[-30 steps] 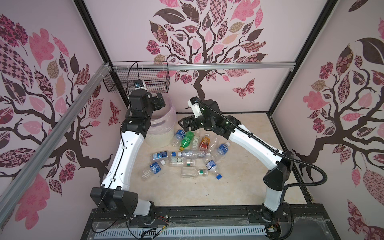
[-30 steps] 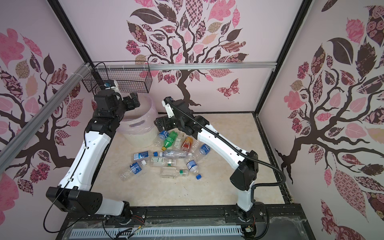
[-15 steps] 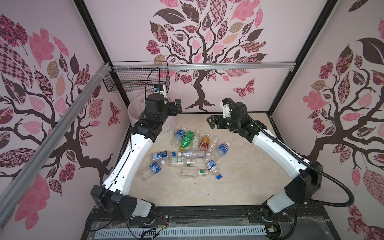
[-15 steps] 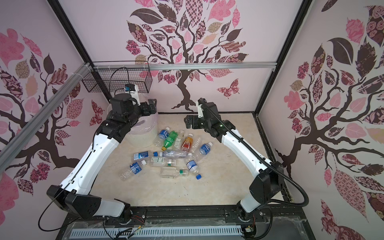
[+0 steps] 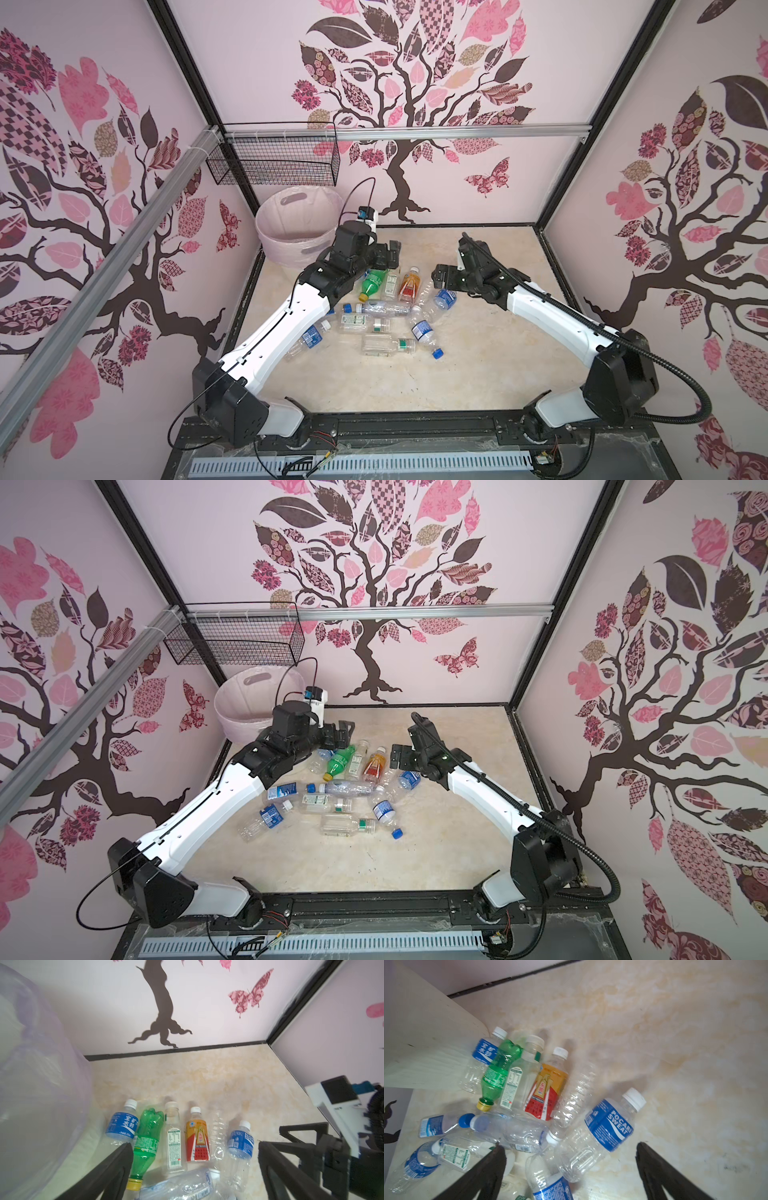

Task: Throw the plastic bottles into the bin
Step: 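Return the left gripper over the pile while the right lowers onto the Pocari Sweat bottle, then close the right gripper on the blue-labelled Pocari Sweat bottle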

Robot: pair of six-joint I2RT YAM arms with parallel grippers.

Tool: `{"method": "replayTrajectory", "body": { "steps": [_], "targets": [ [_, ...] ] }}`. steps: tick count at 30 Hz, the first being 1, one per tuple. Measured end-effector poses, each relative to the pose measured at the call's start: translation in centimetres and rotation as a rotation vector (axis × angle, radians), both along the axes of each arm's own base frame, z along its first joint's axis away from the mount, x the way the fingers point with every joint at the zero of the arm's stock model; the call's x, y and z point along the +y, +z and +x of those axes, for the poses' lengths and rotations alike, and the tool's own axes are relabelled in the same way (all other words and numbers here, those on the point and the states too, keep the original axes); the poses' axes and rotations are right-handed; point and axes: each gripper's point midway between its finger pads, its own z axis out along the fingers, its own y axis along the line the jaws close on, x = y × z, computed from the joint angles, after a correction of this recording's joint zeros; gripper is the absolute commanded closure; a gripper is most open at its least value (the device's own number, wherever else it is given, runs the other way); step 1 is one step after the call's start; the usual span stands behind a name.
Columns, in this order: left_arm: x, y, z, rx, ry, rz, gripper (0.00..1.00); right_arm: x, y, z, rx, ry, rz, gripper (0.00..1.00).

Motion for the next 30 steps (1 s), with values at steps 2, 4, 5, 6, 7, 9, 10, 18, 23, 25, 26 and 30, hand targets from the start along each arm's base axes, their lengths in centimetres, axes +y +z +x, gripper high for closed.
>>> {"method": "replayTrajectory", "body": {
  "steps": [2, 4, 5, 6, 7, 9, 10, 18, 23, 25, 26, 30],
  "targets": [
    [-1.2, -1.3, -1.0, 0.017, -0.037, 0.007, 0.03, -0.6, -1.5, -1.0, 0.033, -0.032, 0.011, 0.0],
    [-2.0, -2.8, -1.9, 0.044, -0.068, 0.015, 0.03, -1.2, -2.9, -2.0, 0.063, -0.064, 0.028, 0.0],
    [-2.3, -3.7, -2.3, 0.059, -0.079, 0.017, 0.03, -1.4, -3.7, -2.4, 0.078, -0.079, 0.038, 0.01],
    [-2.4, -4.5, -2.6, 0.074, -0.086, 0.019, 0.03, -1.6, -4.5, -2.9, 0.095, -0.092, 0.044, 0.0],
    [-2.4, -5.0, -2.7, 0.085, -0.088, 0.017, 0.03, -1.7, -5.2, -3.2, 0.111, -0.103, 0.05, 0.0],
    [-2.4, -6.5, -3.1, 0.106, -0.096, 0.017, 0.03, -1.7, -6.1, -3.7, 0.137, -0.118, 0.073, 0.01],
    [-2.3, -6.9, -3.3, 0.114, -0.099, 0.018, 0.03, -1.6, -6.3, -3.8, 0.145, -0.12, 0.081, 0.01],
    [-2.9, -9.3, -4.6, 0.14, -0.135, 0.006, 0.03, -0.1, -7.8, -3.4, 0.206, -0.137, 0.162, 0.01],
    [-3.9, -9.0, -5.1, 0.138, -0.167, -0.017, 0.03, 0.3, -9.0, -3.4, 0.239, -0.148, 0.182, 0.01],
    [-4.2, -9.0, -5.3, 0.138, -0.174, -0.022, 0.03, 0.5, -9.5, -3.3, 0.249, -0.15, 0.187, 0.01],
    [-4.3, -9.0, -5.4, 0.139, -0.176, -0.023, 0.03, 0.7, -9.7, -3.4, 0.257, -0.149, 0.189, 0.01],
    [-4.3, -9.0, -5.4, 0.141, -0.176, -0.026, 0.03, 1.2, -11.1, -3.7, 0.289, -0.147, 0.174, 0.01]
  ]
}}
